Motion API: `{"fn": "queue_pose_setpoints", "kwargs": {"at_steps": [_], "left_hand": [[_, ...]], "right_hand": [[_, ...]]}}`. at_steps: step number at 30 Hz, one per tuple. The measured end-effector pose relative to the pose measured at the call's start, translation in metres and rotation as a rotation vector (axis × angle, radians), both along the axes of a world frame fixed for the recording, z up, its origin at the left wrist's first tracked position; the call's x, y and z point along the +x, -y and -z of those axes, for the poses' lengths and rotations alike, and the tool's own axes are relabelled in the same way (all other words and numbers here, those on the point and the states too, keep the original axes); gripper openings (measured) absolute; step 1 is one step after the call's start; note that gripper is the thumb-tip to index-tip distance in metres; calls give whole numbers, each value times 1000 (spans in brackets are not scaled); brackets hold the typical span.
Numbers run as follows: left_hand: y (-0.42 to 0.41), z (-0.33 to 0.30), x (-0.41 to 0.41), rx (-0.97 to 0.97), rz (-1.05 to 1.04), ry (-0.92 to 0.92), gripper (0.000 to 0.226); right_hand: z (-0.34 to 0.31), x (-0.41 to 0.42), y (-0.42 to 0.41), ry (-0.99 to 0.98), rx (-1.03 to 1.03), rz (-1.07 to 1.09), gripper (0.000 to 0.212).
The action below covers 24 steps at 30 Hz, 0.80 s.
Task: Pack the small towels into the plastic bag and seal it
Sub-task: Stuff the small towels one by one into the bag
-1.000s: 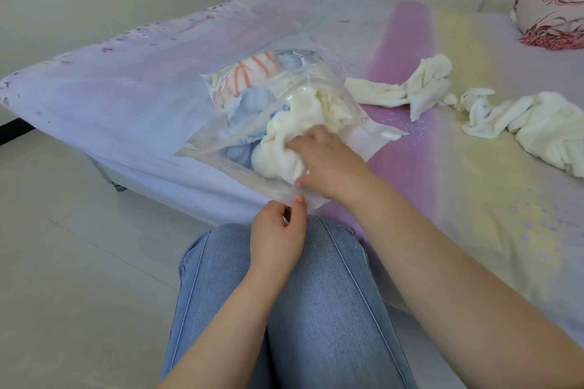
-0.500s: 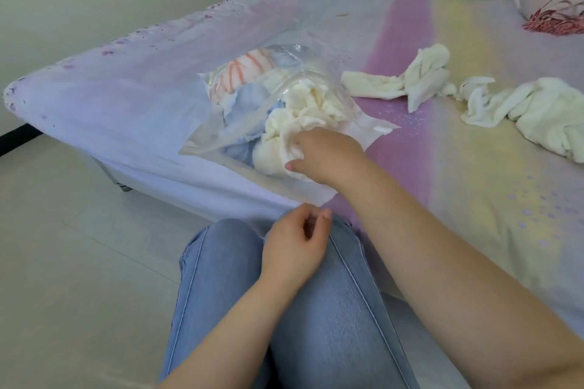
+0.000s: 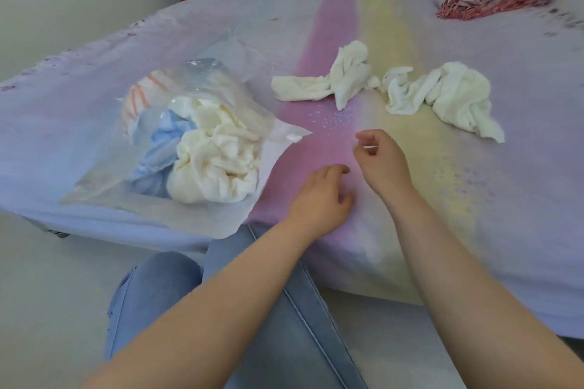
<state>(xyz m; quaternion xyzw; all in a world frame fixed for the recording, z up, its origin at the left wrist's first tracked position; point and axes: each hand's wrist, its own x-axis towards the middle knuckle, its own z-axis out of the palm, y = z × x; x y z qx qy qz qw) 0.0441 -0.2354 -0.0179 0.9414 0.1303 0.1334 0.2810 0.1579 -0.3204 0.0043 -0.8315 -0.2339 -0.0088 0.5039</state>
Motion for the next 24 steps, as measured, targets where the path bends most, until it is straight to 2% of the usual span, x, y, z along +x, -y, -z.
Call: {"fn": "queue_pose_setpoints", "kwargs": {"at_steps": [5, 7, 10, 13, 15, 16, 19, 21, 24], "left_hand": [[-3, 18, 72, 156, -24, -229, 57], [-8, 26, 93, 207, -36, -282, 58], [-18, 35, 117, 224, -81, -249, 58], [-31, 43, 135, 251, -128, -166, 57], [-40, 47, 147, 255, -156, -129, 55], [-43, 47, 154, 246, -173, -113, 54], [-53, 43, 179, 145, -232, -110, 47], [-61, 36, 201, 43, -279, -120, 47], [-69, 23, 232, -237, -345, -125, 51]], "right_hand": [[12, 83, 11, 26, -173, 120, 40], [12, 115, 9, -4, -250, 160, 54], [10, 161, 0, 10, -393, 213, 79], [17, 205, -14, 33, -534, 180, 93], [31, 226, -21, -8, -574, 87, 88], [42, 233, -23, 3, -590, 71, 78], [68, 233, -24, 215, -533, 220, 42], [70, 230, -24, 269, -356, 247, 25], [60, 213, -15, 64, 78, 167, 22]]}}
